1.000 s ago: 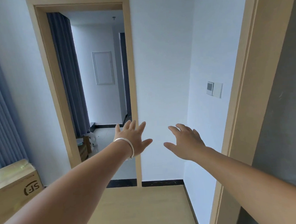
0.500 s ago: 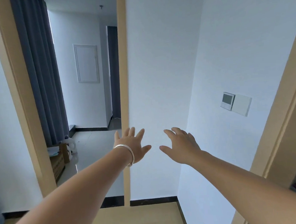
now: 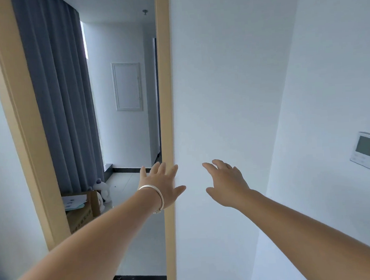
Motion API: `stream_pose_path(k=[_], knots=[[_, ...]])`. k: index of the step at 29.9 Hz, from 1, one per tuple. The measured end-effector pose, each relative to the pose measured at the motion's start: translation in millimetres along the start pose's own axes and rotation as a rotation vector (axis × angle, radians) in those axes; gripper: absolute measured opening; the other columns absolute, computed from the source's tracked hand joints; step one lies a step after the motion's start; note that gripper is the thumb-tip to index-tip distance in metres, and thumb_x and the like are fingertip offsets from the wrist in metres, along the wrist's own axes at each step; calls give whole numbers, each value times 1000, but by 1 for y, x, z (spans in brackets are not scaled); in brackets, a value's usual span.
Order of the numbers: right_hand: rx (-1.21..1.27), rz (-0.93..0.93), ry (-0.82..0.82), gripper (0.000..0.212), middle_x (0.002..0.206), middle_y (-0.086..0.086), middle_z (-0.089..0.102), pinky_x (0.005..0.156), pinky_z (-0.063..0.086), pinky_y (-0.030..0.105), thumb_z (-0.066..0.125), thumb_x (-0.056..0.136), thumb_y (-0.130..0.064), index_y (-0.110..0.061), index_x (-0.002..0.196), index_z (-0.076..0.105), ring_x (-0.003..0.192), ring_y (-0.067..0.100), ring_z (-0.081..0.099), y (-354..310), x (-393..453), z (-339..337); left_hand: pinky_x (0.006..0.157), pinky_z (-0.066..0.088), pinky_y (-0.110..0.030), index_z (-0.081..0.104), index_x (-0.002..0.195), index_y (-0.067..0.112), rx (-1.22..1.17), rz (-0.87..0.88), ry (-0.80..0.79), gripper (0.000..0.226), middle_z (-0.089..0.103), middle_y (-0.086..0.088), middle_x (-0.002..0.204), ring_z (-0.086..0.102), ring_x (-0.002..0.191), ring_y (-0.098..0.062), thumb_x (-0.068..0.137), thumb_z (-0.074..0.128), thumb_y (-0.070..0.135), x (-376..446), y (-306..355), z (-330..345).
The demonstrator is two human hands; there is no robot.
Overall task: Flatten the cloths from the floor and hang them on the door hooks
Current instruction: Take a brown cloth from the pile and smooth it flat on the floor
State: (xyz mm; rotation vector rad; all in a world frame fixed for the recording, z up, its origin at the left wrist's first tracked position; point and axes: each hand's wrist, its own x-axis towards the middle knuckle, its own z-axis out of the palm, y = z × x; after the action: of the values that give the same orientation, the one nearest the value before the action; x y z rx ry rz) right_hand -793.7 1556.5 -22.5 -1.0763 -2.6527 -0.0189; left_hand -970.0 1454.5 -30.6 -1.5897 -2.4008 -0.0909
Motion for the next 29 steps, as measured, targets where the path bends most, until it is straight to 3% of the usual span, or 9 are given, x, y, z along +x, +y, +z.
stream_pose_path(k=[5, 11, 21, 29], knots=[[4, -124, -30, 70, 158, 3, 15, 117, 14, 46, 54, 90, -28, -27, 150, 18, 143, 21, 17, -9, 83, 26, 115, 0, -56, 0, 151, 33, 39, -120, -53, 71, 2, -4, 160, -3, 147, -22, 91, 20, 67, 45, -33, 31], [34, -371, -88, 69, 151, 2, 25, 110, 25, 41, 56, 85, -17, -25, 146, 25, 138, 22, 25, -92, 160, 80, 115, 0, -58, -3, 151, 33, 83, -331, -152, 73, 2, -4, 161, -3, 147, -24, 91, 17, 68, 48, -118, 80], [80, -732, -200, 74, 154, 2, 23, 111, 25, 41, 60, 86, -18, -28, 149, 22, 138, 24, 28, -318, 252, 176, 114, -1, -60, 0, 151, 34, 0, -758, -248, 73, 5, -3, 160, -2, 147, -26, 90, 19, 69, -30, -334, 160], [34, -1079, -314, 70, 154, -1, 23, 118, 12, 46, 58, 91, -26, -29, 150, 20, 142, 18, 22, -511, 242, 266, 116, 1, -55, -1, 151, 35, -113, -1150, -327, 73, 6, -3, 161, -2, 148, -22, 90, 18, 69, -165, -472, 229]])
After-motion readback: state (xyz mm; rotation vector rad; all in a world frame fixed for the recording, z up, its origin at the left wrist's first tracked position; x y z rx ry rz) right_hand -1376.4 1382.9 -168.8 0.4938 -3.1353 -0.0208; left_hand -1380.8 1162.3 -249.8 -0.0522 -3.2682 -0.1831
